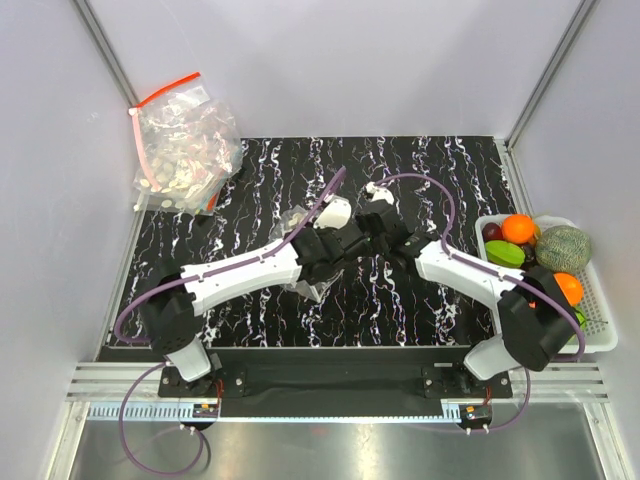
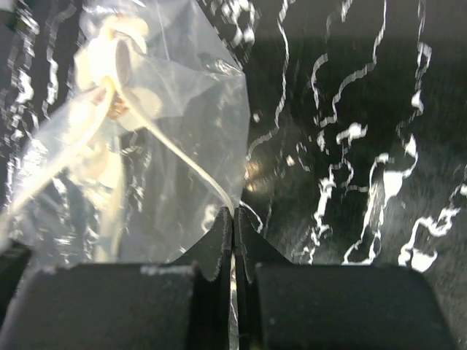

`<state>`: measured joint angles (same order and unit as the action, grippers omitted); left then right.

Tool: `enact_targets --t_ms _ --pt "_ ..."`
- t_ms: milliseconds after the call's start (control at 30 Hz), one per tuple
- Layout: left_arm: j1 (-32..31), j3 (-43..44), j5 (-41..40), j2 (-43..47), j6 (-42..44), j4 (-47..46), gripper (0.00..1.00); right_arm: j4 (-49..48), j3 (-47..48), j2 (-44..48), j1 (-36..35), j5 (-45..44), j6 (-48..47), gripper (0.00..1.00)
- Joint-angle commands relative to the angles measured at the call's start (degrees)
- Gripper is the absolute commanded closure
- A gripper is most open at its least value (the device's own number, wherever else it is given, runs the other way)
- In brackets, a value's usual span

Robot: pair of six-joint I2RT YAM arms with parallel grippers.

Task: Place the food in the zip-top bag and seal the zipper
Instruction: Open the zipper of the food storage bag.

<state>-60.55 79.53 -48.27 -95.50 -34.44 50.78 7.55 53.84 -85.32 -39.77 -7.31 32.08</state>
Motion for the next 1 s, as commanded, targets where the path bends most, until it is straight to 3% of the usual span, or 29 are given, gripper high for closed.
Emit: enact_targets --t_ms 0,100,200,233,300,367,433,600,800,967 --pt "0.17 2.82 1.69 1.55 1.65 -2.97 1.0 -0.97 3.81 2.08 -0.4 -3.4 -3.24 1.0" --pt "1.84 2.57 4.76 0.5 2.88 -5.6 1.0 1.57 3.55 2.61 0.57 -5.69 -3.51 1.0" --pt "4.21 2.04 8.71 -0.12 3.41 -8.15 1.0 2.99 2.06 2.7 2.15 -6.49 -3.07 0.92" --pt "4.91 1.78 9.59 -0.3 3.58 -8.77 1.0 3.17 1.53 3.75 2.59 -6.57 -2.81 0.85" --pt "5.18 1.42 9.95 -0.3 4.29 -10.26 1.0 3.52 -0.23 5.5 3.03 -6.31 -2.98 0.56" --pt "5.45 1.07 10.3 -0.65 4.99 -11.84 1.0 4.31 -1.46 10.07 3.03 -6.49 -2.81 0.38" --pt "5.53 0.81 11.79 -0.65 5.43 -12.81 1.0 6.76 -2.78 15.58 3.12 -7.71 -2.37 0.28" --pt "5.62 -0.16 15.31 -0.21 7.71 -17.55 1.0 20.9 -1.99 24.93 4.52 -17.11 -0.35 0.25" --pt "5.97 -1.48 18.38 0.32 9.74 -21.95 1.0 33.49 1.87 32.4 20.24 -19.4 0.45 0.25" --pt "6.06 -2.09 20.76 0.58 9.74 -24.06 1.0 37.44 6.52 31.8 32.36 -23.09 0.97 0.1"
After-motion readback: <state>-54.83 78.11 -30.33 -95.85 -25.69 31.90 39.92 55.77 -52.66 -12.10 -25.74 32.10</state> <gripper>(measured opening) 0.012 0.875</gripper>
